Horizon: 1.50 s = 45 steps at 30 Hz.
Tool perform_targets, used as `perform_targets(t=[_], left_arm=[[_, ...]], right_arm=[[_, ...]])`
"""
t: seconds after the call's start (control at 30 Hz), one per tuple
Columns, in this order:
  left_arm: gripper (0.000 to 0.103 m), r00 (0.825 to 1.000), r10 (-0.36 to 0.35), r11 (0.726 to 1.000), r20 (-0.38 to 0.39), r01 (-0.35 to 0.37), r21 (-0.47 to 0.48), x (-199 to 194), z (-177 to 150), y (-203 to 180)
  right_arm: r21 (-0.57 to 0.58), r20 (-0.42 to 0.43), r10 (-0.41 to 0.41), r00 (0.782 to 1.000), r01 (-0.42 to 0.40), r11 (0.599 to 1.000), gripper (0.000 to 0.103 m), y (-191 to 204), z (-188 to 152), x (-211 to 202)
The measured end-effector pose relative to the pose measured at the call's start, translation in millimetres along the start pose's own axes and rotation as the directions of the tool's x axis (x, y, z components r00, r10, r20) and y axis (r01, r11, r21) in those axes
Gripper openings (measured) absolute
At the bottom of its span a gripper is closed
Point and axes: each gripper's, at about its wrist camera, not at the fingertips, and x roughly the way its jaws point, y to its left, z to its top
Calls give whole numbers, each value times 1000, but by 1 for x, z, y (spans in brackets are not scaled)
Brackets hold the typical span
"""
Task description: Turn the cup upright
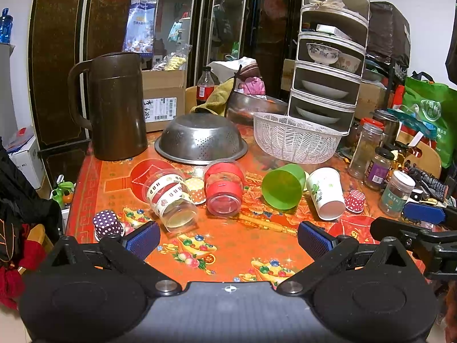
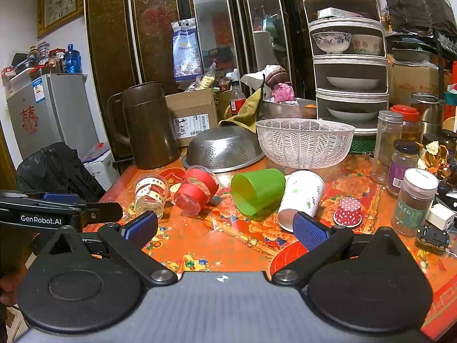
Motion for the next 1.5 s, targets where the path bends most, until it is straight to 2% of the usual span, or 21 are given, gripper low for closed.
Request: perform_targets(t=[1.37, 1.5], left_arm=[[103, 999, 9, 1000, -31, -9, 7, 4, -3, -7], [103, 1000, 18, 1000, -11, -18, 19, 3, 2, -9]], right_arm=[[20, -4, 5, 1000, -5, 1000, 102, -8, -3, -3], [33, -7, 13, 1000, -13, 999, 102, -12, -4, -3]])
